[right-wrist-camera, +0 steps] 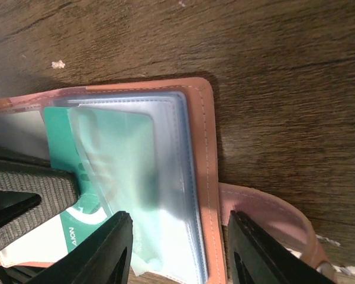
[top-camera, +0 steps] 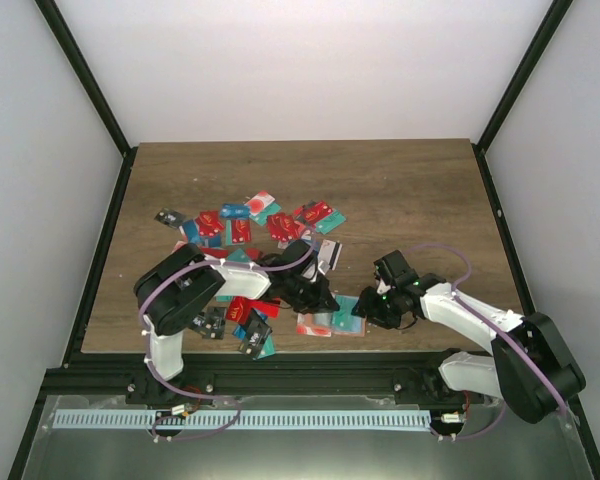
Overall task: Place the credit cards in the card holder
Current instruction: Insert the credit card into the card holder.
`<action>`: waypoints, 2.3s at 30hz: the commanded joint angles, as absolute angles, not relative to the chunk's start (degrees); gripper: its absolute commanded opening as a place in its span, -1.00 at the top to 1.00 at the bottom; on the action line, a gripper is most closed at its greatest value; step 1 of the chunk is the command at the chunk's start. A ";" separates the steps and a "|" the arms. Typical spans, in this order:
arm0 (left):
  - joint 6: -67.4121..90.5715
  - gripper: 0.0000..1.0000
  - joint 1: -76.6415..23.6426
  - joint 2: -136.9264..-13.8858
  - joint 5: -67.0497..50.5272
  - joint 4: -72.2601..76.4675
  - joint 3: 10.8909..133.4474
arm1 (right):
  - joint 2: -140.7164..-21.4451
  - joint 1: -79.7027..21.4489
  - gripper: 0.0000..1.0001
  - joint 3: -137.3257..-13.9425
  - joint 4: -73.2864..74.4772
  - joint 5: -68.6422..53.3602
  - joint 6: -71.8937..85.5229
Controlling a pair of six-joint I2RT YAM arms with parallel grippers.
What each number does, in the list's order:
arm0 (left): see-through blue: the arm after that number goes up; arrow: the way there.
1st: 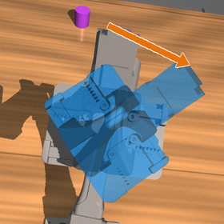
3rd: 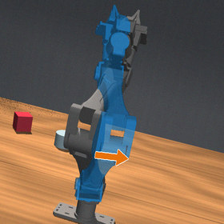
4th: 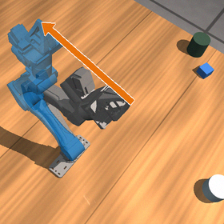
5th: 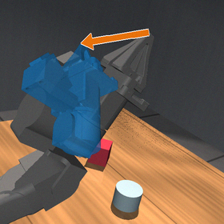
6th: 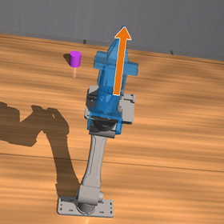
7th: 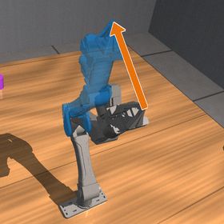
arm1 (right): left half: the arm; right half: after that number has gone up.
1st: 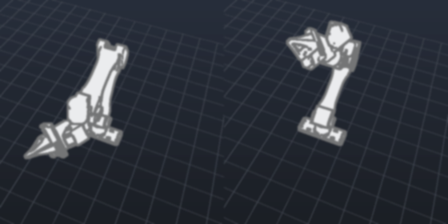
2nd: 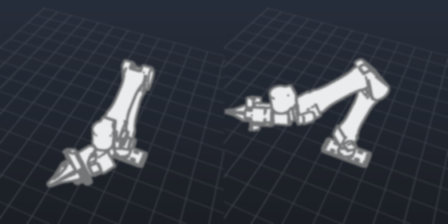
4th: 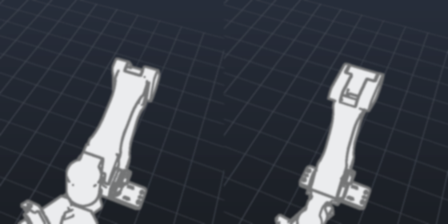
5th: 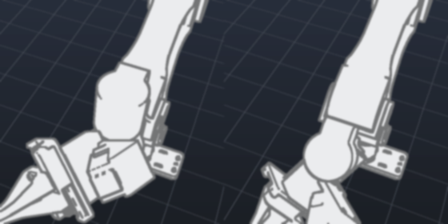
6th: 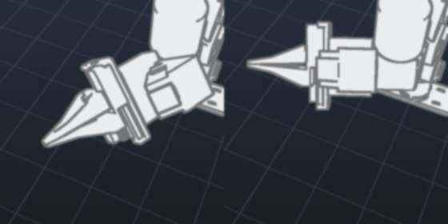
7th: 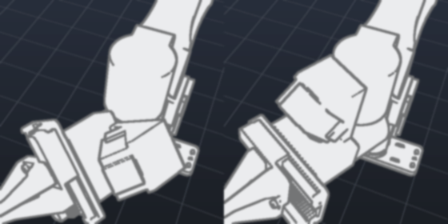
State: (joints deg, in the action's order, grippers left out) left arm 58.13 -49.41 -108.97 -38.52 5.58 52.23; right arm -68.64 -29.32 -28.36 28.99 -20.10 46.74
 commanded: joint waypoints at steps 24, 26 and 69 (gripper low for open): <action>60.02 0.74 -53.72 -109.54 -28.88 -1.04 53.80 | -68.17 -29.18 0.05 -29.24 29.50 -22.44 43.02; 59.73 0.70 -53.73 -108.92 -28.62 -2.19 53.94 | -68.07 -29.16 0.04 -29.43 29.90 -22.35 42.90; 46.82 0.92 -55.33 -109.52 -21.06 -23.27 65.34 | -65.23 -29.01 -0.04 -31.65 29.66 -26.64 38.64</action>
